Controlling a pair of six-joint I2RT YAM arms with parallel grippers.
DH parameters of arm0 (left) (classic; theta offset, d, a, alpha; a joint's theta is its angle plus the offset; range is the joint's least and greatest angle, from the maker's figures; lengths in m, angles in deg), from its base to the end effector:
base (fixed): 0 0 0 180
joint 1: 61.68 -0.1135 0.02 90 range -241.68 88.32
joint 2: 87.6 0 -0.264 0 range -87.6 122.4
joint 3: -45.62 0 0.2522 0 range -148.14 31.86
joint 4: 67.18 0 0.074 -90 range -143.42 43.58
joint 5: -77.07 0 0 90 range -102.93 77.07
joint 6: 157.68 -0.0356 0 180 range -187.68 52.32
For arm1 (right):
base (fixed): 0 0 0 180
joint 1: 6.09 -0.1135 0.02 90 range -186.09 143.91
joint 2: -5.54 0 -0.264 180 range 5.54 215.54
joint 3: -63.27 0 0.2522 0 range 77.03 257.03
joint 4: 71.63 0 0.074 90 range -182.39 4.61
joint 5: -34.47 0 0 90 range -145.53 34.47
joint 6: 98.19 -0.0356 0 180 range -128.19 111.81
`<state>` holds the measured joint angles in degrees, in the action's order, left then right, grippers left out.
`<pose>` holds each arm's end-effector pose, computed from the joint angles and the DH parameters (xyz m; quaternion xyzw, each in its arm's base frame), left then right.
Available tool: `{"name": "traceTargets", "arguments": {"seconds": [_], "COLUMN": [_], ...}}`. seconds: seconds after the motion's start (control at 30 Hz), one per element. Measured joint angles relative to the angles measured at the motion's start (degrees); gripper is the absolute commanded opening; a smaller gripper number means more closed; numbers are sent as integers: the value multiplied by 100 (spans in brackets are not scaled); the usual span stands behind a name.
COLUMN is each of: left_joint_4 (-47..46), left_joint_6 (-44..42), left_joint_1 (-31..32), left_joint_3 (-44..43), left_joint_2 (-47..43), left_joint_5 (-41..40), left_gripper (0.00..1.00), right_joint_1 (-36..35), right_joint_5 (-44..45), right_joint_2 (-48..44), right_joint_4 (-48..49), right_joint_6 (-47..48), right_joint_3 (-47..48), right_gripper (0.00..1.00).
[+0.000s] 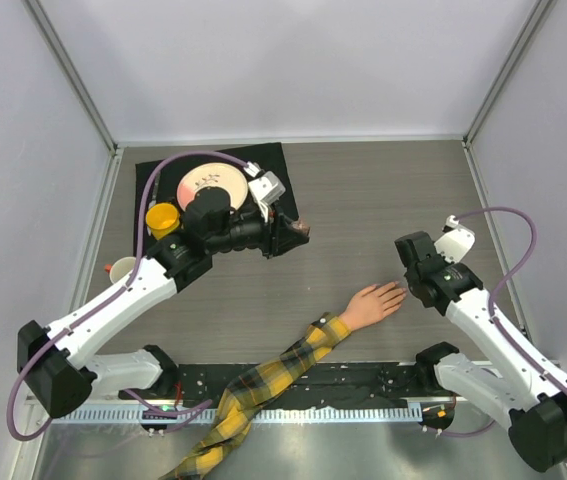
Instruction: Paint the nails
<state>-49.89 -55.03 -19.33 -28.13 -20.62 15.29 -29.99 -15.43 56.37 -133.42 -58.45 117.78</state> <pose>0.1888 -0.1949 0.3670 0.3418 0.6809 -0.4526 0.4634 0.1541 0.0432 0.2484 0.2977 0.8580 -0.1074 0.4046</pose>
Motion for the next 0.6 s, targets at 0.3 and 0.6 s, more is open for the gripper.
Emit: {"name": "traceTargets", "arguments": {"seconds": [0.3,0.6], "left_joint_4": [-411,-428], "left_joint_6": [-170,-380], "left_joint_1": [79,79], "left_joint_3": [74,131], "left_joint_2": [122,120], "left_joint_5": [-127,-168], "left_gripper": [0,0], "right_joint_1": [706,785], "right_joint_5": [-662,-984], "right_joint_2": [22,328], "right_joint_4": [1036,1827], "right_joint_6": [538,826], "right_joint_3": [-678,-1001], "right_gripper": [1,1]}}
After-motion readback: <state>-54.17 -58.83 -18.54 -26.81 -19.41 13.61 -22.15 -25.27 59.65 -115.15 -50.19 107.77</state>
